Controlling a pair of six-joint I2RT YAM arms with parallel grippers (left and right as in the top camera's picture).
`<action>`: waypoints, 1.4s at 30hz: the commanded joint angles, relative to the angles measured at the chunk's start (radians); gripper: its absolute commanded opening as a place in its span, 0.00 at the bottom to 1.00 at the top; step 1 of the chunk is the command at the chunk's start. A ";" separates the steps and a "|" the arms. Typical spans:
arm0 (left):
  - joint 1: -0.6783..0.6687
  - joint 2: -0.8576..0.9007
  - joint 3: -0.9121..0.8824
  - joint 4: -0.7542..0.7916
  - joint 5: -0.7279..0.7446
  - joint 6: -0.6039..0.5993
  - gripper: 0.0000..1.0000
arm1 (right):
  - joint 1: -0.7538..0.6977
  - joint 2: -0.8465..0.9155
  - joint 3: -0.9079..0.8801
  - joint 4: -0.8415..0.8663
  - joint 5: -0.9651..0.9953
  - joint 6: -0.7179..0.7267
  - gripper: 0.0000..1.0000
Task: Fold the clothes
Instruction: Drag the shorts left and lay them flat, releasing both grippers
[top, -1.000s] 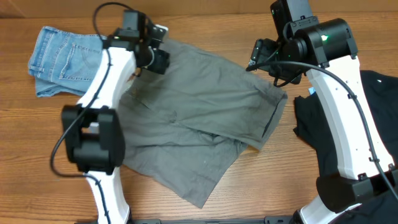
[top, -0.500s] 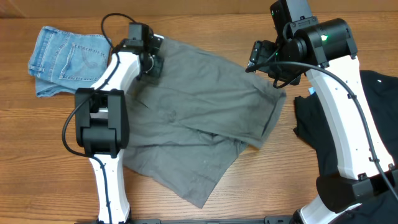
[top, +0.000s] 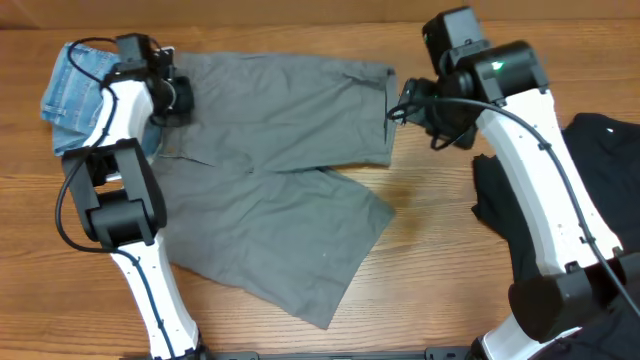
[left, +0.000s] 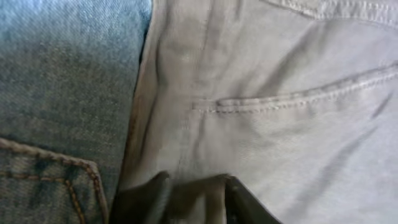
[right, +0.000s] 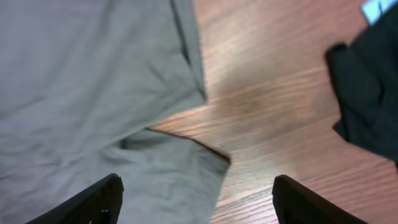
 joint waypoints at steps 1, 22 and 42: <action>-0.019 0.026 0.109 -0.044 0.100 -0.019 0.38 | -0.026 -0.016 -0.121 0.032 0.013 0.049 0.80; -0.056 0.019 1.069 -0.756 0.100 0.077 0.59 | -0.005 -0.016 -0.817 0.590 -0.401 -0.140 0.73; -0.074 -0.233 1.229 -0.938 0.069 0.085 0.64 | -0.291 -0.069 -0.826 0.506 -0.245 -0.110 0.12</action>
